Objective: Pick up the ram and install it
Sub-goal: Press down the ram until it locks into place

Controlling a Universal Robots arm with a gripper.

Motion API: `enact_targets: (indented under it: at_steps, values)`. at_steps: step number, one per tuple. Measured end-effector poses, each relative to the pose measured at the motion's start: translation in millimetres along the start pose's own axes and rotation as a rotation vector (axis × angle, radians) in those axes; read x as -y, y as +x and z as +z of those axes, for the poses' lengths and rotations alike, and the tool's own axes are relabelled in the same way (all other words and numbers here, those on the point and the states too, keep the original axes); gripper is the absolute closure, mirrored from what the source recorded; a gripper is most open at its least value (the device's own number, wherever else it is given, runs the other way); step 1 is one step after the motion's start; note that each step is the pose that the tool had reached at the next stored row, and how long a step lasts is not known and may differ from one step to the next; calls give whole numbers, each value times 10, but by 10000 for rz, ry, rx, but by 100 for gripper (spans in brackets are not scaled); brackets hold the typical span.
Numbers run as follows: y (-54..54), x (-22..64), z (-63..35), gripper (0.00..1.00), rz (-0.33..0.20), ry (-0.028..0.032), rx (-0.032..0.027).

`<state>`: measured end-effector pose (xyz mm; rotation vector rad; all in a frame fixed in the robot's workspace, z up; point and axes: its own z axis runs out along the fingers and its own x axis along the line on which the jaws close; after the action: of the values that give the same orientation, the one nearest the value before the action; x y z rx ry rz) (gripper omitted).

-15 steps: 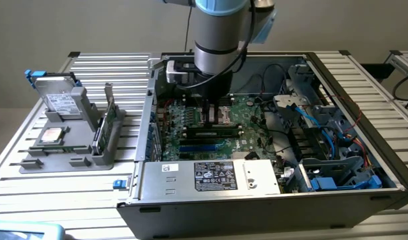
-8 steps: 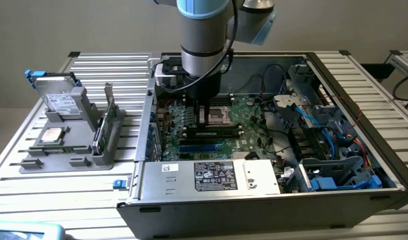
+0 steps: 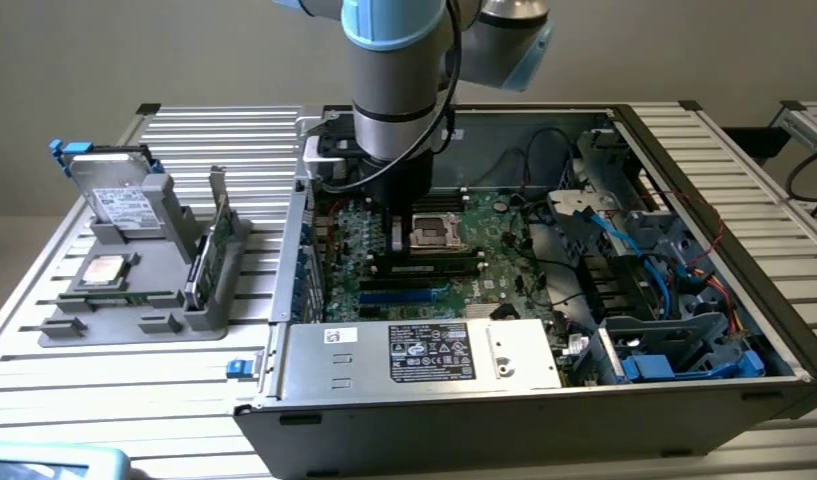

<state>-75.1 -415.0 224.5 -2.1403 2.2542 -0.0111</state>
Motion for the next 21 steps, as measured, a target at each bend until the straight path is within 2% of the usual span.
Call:
enact_targets:
  at_steps: [2, 3, 4, 6, 11, 13, 16, 21]
  values:
    - [-2, 1, 13, 89, -37, 13, 1]
    - [-7, 5, -12, 89, -61, 33, 26]
    - [-10, 7, -48, 89, -81, 37, 45]
    - [-6, 6, -146, 89, -106, 22, 23]
    - [-12, 41, -372, 89, -134, 22, 27]
    - [-13, 73, -463, 89, -144, 22, 31]
    - [-9, 157, -599, 89, -163, 14, 67]
    - [-14, 309, -750, 89, -189, -32, 93]
